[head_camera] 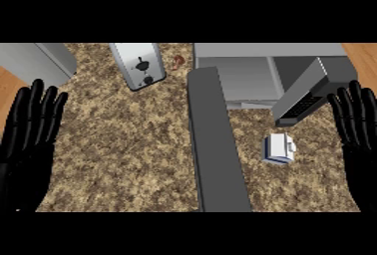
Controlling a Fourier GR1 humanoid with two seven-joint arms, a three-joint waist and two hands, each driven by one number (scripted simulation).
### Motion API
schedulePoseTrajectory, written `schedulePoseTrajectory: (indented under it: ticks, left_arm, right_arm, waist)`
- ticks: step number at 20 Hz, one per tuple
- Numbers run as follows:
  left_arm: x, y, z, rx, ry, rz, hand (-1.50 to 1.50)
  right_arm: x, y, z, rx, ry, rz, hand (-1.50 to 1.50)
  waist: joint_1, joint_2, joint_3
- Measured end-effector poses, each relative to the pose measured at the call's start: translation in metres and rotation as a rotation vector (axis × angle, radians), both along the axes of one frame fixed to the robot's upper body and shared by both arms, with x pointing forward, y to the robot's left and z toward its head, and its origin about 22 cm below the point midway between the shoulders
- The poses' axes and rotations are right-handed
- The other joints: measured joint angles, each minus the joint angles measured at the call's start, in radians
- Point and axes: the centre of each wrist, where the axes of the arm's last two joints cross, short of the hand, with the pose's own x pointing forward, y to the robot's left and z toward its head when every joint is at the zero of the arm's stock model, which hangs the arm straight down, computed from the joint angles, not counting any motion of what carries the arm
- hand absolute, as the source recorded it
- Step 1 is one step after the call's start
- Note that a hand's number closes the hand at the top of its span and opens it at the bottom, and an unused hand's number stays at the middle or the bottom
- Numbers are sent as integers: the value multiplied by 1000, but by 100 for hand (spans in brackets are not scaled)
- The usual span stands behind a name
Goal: Pick up the milk, place it into the microwave and close the microwave
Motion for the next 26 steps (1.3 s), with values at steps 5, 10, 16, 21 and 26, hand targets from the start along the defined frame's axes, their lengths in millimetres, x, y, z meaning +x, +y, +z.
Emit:
schedulePoseTrajectory:
  ticks: [5, 10, 16, 21, 26]
  left_arm:
    - [12, 3, -11, -6, 1, 33, -150]
    - [8, 13, -15, -59, 69, 116, -150]
    - [-23, 34, -15, -83, 110, 148, -150]
    - [-48, 41, -14, -87, 113, 146, -150]
    - [-68, 52, -19, -85, 116, 142, -150]
  right_arm:
    - [6, 8, 5, 14, -29, 33, -150]
    - [6, 19, 2, 15, 3, 115, -150]
    - [-18, 28, 4, 6, 33, 125, -150]
    - [-32, 23, -2, -11, 48, 71, -150]
    - [-33, 16, -16, -25, 97, 18, -150]
  waist:
    - [21, -8, 13]
    - [30, -11, 17]
    - [32, -13, 18]
    - [32, -13, 18]
    - [34, -13, 18]
